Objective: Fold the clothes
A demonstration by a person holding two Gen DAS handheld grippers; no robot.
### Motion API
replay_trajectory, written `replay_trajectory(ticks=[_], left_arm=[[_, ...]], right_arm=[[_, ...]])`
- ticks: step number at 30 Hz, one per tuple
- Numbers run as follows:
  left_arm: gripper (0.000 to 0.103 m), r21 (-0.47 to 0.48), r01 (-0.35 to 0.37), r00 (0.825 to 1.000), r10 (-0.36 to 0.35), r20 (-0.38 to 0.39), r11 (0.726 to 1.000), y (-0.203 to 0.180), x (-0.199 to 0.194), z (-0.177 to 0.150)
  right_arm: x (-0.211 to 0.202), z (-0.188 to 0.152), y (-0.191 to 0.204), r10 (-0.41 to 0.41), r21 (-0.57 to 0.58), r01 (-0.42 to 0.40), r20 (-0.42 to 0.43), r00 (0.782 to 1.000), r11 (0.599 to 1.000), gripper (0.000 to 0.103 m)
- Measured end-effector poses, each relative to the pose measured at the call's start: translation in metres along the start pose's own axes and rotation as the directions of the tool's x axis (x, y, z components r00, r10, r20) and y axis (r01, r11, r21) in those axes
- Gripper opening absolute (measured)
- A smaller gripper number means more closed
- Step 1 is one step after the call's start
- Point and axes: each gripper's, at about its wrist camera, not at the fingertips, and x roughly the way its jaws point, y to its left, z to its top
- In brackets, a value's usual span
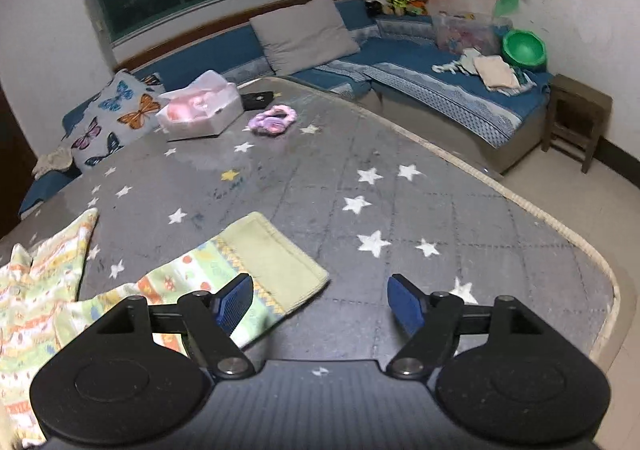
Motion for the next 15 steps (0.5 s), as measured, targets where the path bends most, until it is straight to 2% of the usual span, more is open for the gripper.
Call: replay_trajectory(ticks=[4,9,15], left_arm=[[0.074,0.0,-0.007,1.0,0.007,-0.001,1.0,0.004,0.003,-0.002],[0.064,-0.013,-0.031,0.999,0.031,-0.013,0.999,0.017,0.014,-0.003],[0.064,-0.036,-0.094,0.995,0.093,-0.02,0.995,0.032,0.035,0.0]], right_arm=[[-0.003,0.003,0.021,0.044,-0.098,-0.043,0.01,0.999,0.994,0.076],[0.0,0.003,0.05,0.114,-0.226,-0.118,-0.029,0.993,0.967,0.076],[0.011,-0.001,0.063,0.119,-0.275,-0.138,-0.082,0.989,0.951,0.076]])
